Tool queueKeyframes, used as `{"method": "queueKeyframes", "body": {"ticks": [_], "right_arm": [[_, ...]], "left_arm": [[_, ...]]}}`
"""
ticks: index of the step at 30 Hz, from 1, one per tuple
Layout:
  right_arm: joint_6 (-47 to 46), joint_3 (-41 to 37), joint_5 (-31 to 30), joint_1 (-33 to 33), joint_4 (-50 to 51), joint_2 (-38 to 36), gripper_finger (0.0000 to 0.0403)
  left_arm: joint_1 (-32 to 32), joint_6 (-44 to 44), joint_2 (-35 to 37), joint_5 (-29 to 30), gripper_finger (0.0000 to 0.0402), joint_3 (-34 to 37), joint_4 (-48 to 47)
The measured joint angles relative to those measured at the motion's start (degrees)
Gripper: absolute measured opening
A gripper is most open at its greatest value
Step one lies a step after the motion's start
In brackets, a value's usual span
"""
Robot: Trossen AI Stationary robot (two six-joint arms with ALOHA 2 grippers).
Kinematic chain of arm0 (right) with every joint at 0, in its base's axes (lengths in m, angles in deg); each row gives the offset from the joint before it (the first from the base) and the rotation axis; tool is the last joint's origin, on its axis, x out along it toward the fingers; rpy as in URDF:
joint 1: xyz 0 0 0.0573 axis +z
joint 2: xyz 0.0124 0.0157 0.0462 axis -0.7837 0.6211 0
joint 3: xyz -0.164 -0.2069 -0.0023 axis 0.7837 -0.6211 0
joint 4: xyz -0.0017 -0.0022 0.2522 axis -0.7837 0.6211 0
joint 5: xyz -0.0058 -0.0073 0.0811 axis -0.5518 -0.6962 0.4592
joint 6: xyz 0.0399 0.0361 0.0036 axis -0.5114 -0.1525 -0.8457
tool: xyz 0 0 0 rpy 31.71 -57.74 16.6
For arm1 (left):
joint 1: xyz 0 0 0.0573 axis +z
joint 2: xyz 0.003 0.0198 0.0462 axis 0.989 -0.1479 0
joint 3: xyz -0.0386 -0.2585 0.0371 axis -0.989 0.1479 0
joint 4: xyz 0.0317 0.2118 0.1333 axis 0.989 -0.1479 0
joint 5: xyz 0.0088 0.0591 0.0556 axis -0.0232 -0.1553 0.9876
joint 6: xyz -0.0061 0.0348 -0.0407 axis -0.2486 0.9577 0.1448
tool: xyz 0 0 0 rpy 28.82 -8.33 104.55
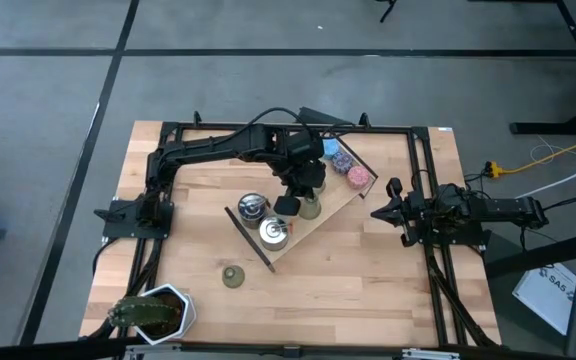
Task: Pick & Place candle stick holders
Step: Adjust the transparent candle holder on the shelf
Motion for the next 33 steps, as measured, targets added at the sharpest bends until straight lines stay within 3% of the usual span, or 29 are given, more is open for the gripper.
{"method": "queueKeyframes", "body": {"ticks": [33], "right_arm": [[0.00, -0.01, 0.00, 0.00, 0.00, 0.00, 0.0010]], "left_arm": [[0.04, 0.14, 0.00, 2.05, 0.0002, -0.26, 0.03]]}}
